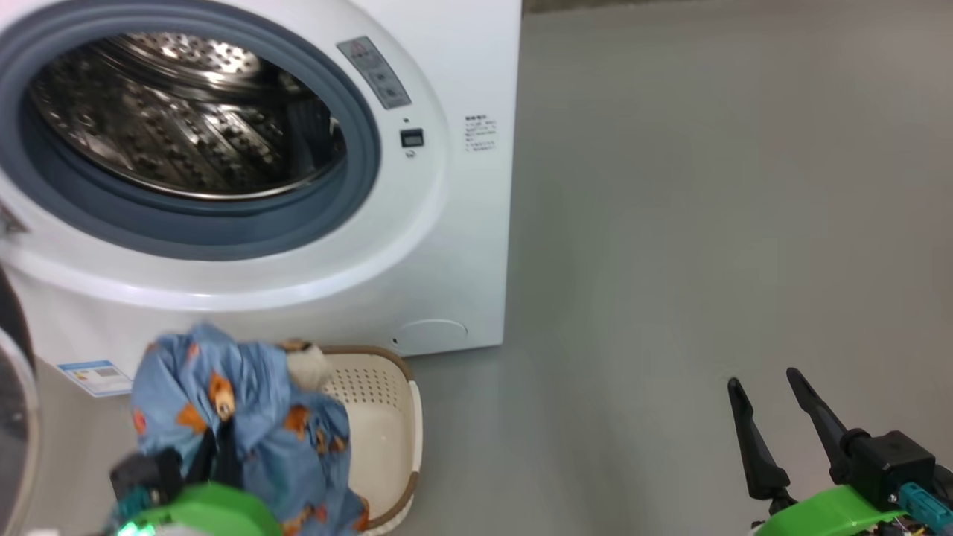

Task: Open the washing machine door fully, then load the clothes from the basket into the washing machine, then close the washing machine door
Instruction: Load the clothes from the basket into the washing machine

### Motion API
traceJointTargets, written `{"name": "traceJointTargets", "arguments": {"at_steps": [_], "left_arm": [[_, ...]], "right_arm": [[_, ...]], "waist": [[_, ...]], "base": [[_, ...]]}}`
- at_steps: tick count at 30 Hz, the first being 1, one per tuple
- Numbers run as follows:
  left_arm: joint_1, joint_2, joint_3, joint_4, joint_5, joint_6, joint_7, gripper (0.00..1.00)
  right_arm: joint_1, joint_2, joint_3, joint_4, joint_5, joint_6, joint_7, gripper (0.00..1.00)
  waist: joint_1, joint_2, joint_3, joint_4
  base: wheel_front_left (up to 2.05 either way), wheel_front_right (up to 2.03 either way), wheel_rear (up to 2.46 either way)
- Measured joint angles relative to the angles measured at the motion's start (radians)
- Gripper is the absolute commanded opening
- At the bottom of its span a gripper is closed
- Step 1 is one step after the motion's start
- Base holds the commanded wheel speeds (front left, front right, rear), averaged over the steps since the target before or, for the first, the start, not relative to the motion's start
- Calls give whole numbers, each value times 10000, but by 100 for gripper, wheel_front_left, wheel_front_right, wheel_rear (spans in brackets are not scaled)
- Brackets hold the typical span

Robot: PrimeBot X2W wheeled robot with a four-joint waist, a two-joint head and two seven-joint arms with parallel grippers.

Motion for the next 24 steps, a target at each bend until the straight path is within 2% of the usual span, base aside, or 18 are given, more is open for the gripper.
{"name": "traceJointTargets", "arguments": {"at_steps": [11,16,24], "left_arm": [[-2813,1022,173,1239,-61,-272,777,0],[-4450,1647,255,1860,-79,-568,1381,0],[-6466,2522,449,2265,-186,-819,2224,0]], "right_arm": [[-619,136,81,278,360,0,-556,100],[-1073,203,222,656,537,0,-1089,100],[-1622,221,485,1101,1091,0,-1603,100]], "waist": [[1,0,1215,-687],[2,0,2100,-1155],[2,0,3233,-1654]], "base": [[0,0,0],[0,0,0],[0,0,0]]}}
